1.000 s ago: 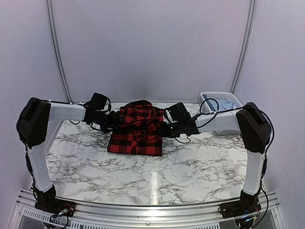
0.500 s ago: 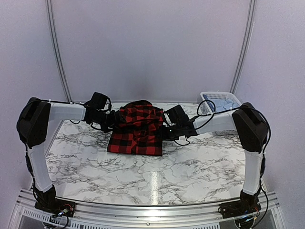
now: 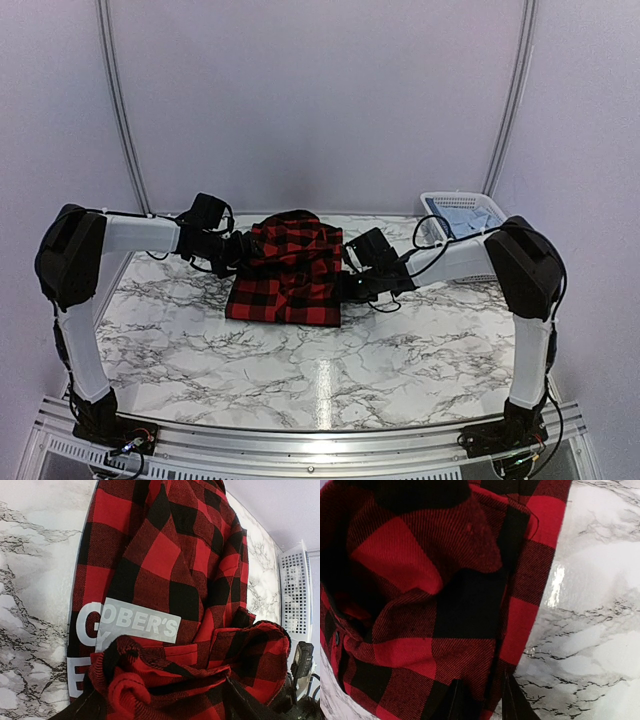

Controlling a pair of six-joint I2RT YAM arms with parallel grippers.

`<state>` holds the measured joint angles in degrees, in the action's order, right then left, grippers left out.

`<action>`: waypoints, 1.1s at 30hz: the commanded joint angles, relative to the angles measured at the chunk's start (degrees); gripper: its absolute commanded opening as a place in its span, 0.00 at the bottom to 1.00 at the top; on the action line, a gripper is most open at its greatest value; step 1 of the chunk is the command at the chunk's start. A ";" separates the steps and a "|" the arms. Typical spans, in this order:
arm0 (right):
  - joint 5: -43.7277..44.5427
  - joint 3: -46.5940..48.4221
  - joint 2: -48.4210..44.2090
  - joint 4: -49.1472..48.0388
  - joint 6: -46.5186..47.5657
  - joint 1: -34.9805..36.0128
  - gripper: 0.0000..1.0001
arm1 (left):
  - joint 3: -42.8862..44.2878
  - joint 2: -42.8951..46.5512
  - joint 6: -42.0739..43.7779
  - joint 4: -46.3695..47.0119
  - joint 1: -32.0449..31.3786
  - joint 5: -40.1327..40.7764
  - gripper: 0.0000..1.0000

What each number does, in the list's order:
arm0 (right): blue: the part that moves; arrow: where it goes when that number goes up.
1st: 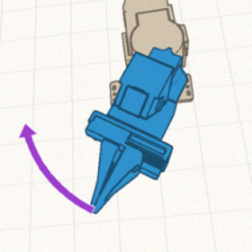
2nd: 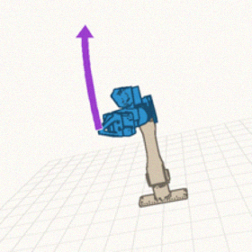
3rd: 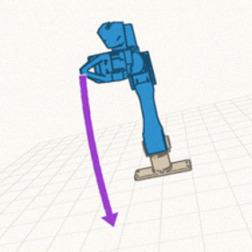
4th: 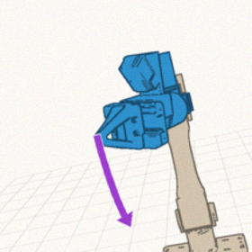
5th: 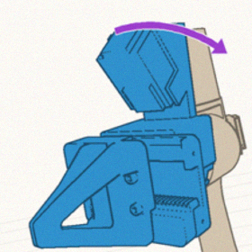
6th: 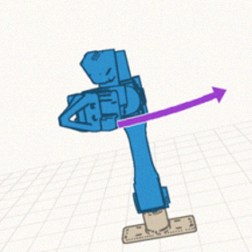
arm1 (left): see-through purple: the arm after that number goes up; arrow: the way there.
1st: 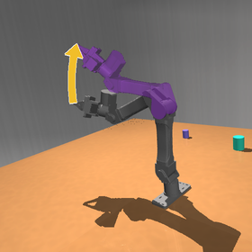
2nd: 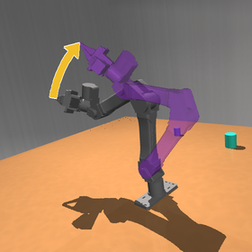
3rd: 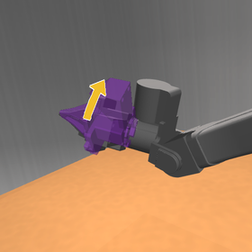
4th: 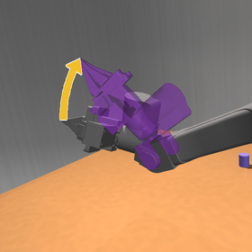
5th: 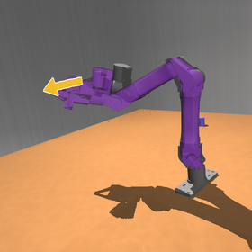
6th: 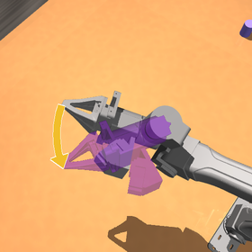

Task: Fold and stack the long sleeve shirts
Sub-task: Smooth out the 2/3-rectangle-folded shirt at the center of the board.

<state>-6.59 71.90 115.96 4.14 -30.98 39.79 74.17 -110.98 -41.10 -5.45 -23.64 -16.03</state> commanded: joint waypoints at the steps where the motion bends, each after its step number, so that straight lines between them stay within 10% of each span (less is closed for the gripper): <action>1: -0.35 -0.43 -1.50 -1.15 -0.48 0.97 0.21 | 0.97 -0.90 -0.01 -0.90 -0.05 -0.49 0.81; 13: -0.19 -2.30 -4.25 -2.03 -2.35 1.95 0.00 | 0.97 -0.91 -0.12 -0.72 0.00 -0.66 0.81; 33: 2.53 -8.10 -7.48 -1.96 -6.46 3.39 0.00 | 0.71 1.99 2.03 -2.08 0.81 3.44 0.95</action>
<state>-5.28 62.72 107.44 2.20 -36.69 42.92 74.17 -110.98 -40.47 -5.50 -23.59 -15.14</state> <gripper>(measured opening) 0.002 0.921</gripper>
